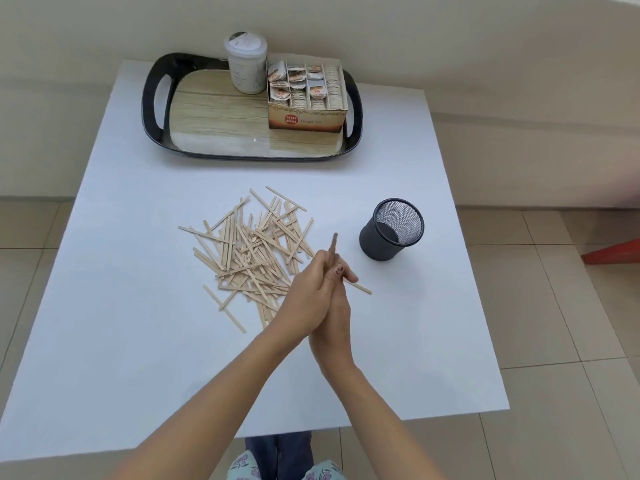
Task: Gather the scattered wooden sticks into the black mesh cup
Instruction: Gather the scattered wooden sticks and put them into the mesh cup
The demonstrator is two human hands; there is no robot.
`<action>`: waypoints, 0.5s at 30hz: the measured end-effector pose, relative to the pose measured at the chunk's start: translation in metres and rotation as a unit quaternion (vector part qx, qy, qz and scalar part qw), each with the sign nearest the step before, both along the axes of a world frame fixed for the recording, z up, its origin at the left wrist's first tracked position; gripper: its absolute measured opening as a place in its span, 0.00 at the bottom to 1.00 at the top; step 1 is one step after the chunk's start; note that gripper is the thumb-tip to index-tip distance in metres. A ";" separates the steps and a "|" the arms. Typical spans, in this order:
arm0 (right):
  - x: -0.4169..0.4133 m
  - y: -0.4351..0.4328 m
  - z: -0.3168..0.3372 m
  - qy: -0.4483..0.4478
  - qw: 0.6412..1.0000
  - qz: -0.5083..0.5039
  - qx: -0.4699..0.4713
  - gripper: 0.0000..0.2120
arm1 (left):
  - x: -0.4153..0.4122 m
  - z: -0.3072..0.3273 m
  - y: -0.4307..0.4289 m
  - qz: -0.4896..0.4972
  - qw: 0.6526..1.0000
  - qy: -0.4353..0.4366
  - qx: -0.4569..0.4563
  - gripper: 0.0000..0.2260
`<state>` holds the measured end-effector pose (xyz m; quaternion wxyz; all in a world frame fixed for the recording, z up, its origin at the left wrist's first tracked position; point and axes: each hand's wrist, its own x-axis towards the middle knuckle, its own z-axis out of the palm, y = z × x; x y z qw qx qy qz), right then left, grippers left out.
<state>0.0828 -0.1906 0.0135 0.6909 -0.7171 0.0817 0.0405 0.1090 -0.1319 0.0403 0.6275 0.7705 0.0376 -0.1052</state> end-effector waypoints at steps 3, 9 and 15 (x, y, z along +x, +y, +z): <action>0.004 -0.010 0.003 -0.002 0.997 0.041 -0.072 0.12 | 0.006 0.007 0.004 0.051 0.996 0.053 -0.040 0.13; 0.013 -0.031 0.022 -0.149 0.978 -0.071 -0.129 0.17 | 0.030 0.030 0.018 0.057 0.903 0.202 -0.375 0.12; 0.056 -0.023 0.061 -0.210 0.977 -0.015 -0.030 0.15 | 0.042 0.047 0.024 -0.040 0.856 0.289 -0.427 0.10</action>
